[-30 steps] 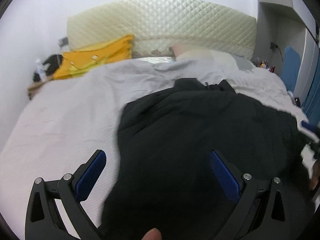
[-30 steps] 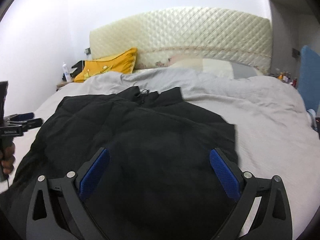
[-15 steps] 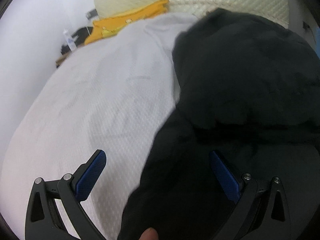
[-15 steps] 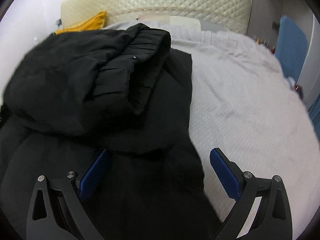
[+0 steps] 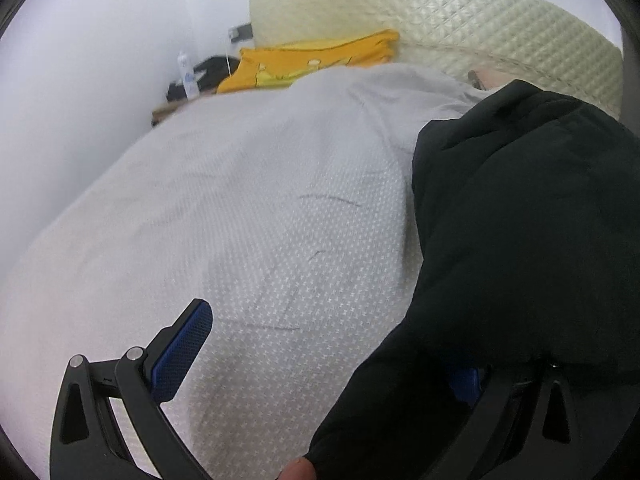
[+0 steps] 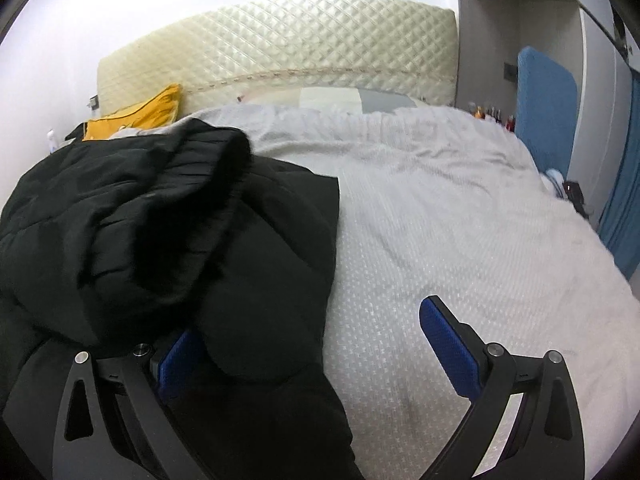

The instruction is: Fold large clothes

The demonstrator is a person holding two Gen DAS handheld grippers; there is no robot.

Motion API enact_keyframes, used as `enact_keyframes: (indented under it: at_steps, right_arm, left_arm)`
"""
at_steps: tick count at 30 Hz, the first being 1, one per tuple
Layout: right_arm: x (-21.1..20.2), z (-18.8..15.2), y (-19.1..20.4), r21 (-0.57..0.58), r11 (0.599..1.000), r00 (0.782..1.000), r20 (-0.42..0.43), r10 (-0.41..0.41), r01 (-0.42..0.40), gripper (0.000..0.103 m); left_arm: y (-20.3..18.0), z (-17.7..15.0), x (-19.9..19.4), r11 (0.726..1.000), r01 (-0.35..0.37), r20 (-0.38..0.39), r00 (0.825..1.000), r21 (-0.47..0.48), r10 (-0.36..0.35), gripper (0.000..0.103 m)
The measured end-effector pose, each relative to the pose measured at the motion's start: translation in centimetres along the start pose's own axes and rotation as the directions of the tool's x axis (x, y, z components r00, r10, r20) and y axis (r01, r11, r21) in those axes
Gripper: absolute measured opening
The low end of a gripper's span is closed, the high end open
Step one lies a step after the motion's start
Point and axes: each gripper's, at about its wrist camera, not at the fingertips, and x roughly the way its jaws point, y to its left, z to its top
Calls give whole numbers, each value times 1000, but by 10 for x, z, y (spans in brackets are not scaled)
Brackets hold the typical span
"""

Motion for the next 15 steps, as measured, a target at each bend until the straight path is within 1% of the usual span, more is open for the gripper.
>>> enact_keyframes:
  at_steps: [2, 4, 7, 9, 11, 13, 15]
  right_arm:
    - [-4, -3, 0, 11, 1000, 1000, -5, -5, 5, 100]
    - [-12, -6, 2, 21, 1000, 1000, -27, -4, 5, 100]
    - [-35, -5, 8, 13, 1000, 1000, -25, 16, -16, 100]
    - [-55, -1, 6, 28, 999, 999, -4, 32, -32, 100]
    - [-80, 8, 4, 52, 997, 998, 22, 53, -54, 100]
    - [-113, 19, 6, 55, 996, 996, 63, 63, -66, 100]
    - [-145, 29, 9, 51, 996, 992, 106, 69, -75, 100]
  left_arm:
    - [-1, 0, -4, 1000, 13, -4, 1000, 12, -13, 103]
    - [-2, -1, -17, 999, 36, 3, 999, 36, -36, 103]
    - [0, 2, -46, 995, 89, 9, 996, 36, -89, 103]
    - [3, 3, -71, 993, 111, 25, 993, 34, -112, 103]
    - [3, 6, -105, 989, 145, 61, 987, 29, -146, 103]
    - [1, 7, -140, 987, 153, 93, 983, 44, -157, 103]
    - [1, 11, -175, 983, 180, 130, 974, 43, -184, 103]
